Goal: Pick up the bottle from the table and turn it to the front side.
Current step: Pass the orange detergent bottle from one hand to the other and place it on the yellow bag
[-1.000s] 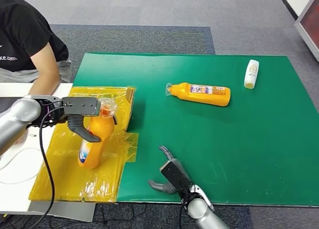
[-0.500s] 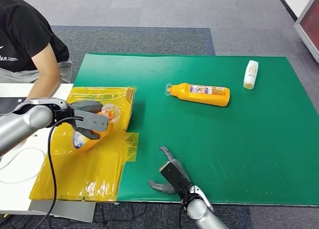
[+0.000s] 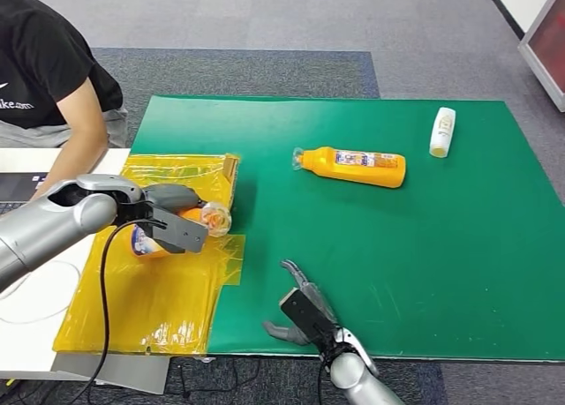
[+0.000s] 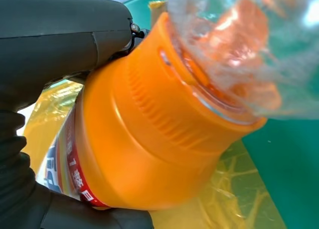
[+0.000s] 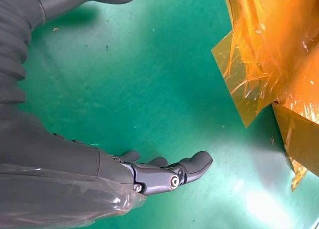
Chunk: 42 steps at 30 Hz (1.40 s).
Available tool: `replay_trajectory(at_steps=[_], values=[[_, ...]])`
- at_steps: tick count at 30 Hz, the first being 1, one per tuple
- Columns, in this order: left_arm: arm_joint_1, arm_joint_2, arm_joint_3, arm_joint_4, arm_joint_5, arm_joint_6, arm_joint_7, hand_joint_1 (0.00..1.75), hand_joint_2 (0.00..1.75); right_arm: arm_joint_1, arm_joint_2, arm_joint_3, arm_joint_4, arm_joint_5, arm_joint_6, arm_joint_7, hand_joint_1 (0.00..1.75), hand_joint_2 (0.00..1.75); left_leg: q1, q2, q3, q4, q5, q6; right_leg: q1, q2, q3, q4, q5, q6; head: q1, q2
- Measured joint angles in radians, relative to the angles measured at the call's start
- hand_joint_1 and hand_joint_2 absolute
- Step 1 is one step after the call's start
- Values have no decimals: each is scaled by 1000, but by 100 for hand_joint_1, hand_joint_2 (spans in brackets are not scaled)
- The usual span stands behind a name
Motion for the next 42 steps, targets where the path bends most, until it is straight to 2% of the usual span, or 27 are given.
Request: replay_trajectory(at_steps=[9,14,19,22,23,26,27,29,33,37,41,42], values=[[94,14,60,12,-12,110,-36,175,175,-30,42,9,46,46,11,7,0,175,0,1,3,-2,1,-2,0,1,1,1,1,-2,0,0],[171,14,131,22,-80,173,-36,175,175,-41,61,20,71,57,22,3,0,175,0,1,4,-3,2,-4,1,2,1,1,2,-5,0,0],[273,0,217,75,-179,242,-32,175,175,-53,72,28,94,66,35,-2,0,175,1,2,3,-3,5,-5,1,2,-2,1,4,-6,0,0],[308,-11,270,100,-220,272,-33,175,175,-62,78,34,107,73,41,-4,0,175,1,2,2,-3,6,-4,1,2,-1,2,4,-6,0,0],[317,-16,286,106,-239,284,-34,146,175,-65,80,36,111,75,43,-4,0,175,1,2,2,-3,5,-4,1,2,-1,2,4,-6,0,0],[354,-34,336,123,-307,335,-28,15,175,-69,83,39,118,78,46,-2,0,175,1,2,3,-3,4,-4,1,2,-1,1,3,-6,0,0],[367,-43,354,129,-328,353,-25,0,175,-71,83,39,119,79,46,-1,0,175,1,2,3,-3,4,-4,1,2,-1,1,3,-6,0,0],[392,-64,387,144,-365,378,-18,0,175,-72,84,39,121,81,45,3,0,175,1,2,2,-3,4,-4,1,2,-2,1,3,-5,0,0],[413,-117,435,179,-429,397,-13,0,0,-66,82,36,121,83,37,6,0,175,1,1,1,-3,5,-3,1,1,-3,1,3,-5,0,0],[405,-177,457,213,-475,412,4,0,0,-51,72,21,110,81,32,2,0,175,0,0,1,-3,5,-2,0,-1,-2,1,3,-4,0,0],[399,-224,468,227,-494,422,19,0,175,-32,58,4,91,80,36,-1,0,175,0,-1,1,-3,4,-1,0,-1,-1,0,3,-2,0,0],[397,-233,470,228,-499,427,22,0,175,-26,55,0,86,80,37,-1,0,175,0,-1,1,-3,4,-1,-1,-1,-1,0,3,-2,0,0]])
